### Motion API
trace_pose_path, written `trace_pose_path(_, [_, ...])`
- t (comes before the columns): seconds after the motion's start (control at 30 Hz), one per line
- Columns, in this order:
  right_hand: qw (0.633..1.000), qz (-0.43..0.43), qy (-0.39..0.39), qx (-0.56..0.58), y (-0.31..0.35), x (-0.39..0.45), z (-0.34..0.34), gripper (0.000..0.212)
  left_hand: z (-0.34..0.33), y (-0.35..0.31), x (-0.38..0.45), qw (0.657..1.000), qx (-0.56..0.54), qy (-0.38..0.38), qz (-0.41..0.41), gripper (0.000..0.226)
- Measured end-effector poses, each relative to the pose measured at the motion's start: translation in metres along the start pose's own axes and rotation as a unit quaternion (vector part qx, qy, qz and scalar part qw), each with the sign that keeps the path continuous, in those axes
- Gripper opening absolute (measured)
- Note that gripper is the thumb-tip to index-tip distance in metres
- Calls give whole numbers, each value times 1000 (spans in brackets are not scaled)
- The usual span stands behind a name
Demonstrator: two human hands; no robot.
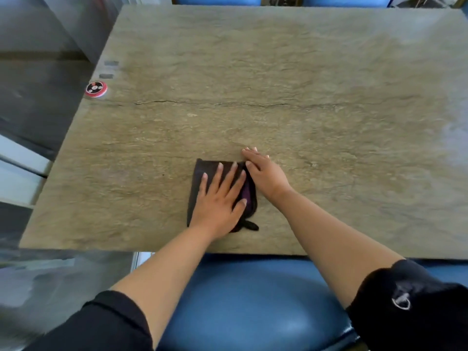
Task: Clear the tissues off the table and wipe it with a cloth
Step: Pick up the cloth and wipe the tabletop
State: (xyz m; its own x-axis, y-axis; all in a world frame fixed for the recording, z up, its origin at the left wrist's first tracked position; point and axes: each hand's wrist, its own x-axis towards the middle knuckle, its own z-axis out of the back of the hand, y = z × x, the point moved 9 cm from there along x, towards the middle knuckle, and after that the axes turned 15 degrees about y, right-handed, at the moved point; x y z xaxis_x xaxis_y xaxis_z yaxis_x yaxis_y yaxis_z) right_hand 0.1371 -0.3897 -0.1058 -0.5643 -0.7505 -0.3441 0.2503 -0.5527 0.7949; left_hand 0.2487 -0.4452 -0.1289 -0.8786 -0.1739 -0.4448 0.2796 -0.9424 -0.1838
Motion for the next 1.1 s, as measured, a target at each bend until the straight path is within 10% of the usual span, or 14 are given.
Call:
trace_pose_path(0.13, [975, 46, -126, -180, 34, -21, -17, 38, 36, 54, -12, 968, -213, -131, 33, 58])
trace_pose_path(0.33, [890, 47, 88, -444, 46, -10, -123, 69, 28, 115, -23, 926, -332, -162, 83, 63])
trace_pose_path(0.53, [764, 286, 210, -539, 32, -61, -140, 63, 24, 110, -15, 936, -278, -154, 148, 54])
trace_pose_path(0.63, [781, 252, 173, -544, 1, -66, -86, 60, 22, 85, -5, 949, -234, -127, 167, 53])
trace_pose_path(0.83, [907, -104, 1, -409, -56, -57, 3, 64, 14, 27, 13, 976, -160, -97, 109, 65])
trace_pose_path(1.1, [789, 203, 215, -539, -21, -91, -73, 63, 20, 13, 19, 969, -182, -127, 112, 53])
